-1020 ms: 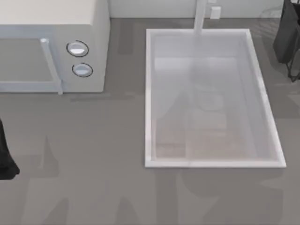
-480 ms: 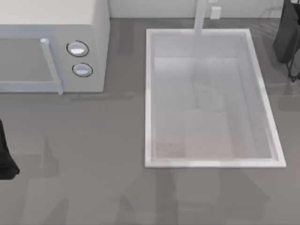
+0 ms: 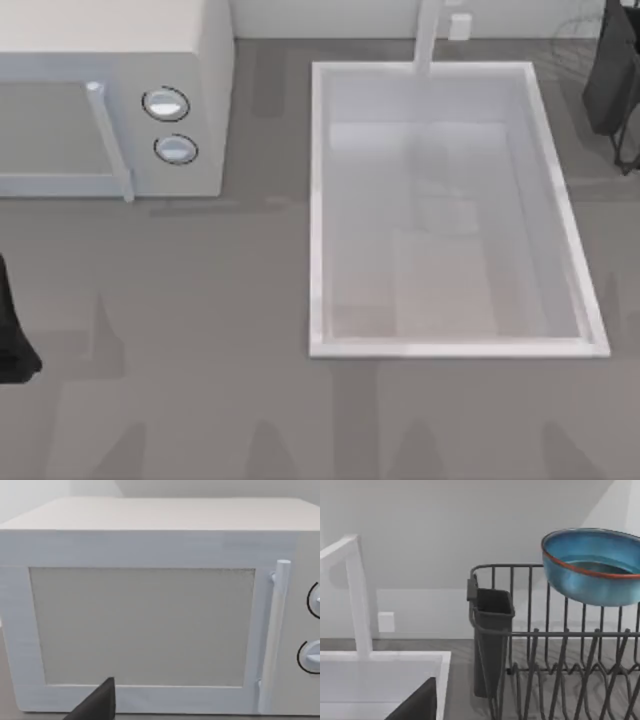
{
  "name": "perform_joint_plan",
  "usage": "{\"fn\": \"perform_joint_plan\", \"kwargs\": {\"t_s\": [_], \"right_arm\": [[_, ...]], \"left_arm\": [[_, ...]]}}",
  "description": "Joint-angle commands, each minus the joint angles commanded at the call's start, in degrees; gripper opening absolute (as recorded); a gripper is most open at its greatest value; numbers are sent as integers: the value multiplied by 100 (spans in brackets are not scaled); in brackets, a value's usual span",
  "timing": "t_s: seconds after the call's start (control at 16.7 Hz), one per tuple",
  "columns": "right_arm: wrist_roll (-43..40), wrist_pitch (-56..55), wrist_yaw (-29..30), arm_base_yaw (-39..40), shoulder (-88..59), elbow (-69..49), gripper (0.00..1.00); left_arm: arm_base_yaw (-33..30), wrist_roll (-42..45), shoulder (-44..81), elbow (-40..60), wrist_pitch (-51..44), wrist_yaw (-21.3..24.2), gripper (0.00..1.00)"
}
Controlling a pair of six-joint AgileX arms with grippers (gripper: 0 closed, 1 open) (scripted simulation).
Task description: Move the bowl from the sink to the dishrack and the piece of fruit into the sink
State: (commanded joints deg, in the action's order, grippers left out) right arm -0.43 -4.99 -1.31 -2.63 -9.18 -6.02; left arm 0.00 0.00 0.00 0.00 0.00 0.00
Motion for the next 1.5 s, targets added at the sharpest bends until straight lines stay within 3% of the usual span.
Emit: {"fn": "perform_joint_plan", "kwargs": {"t_s": [0.3, 1.5], "right_arm": [[42, 497, 131, 262, 915, 600, 100], [43, 499, 131, 263, 918, 602, 100]], "left_arm": [[0, 0, 0, 0, 0, 0, 100], [0, 0, 0, 0, 0, 0, 100]]}}
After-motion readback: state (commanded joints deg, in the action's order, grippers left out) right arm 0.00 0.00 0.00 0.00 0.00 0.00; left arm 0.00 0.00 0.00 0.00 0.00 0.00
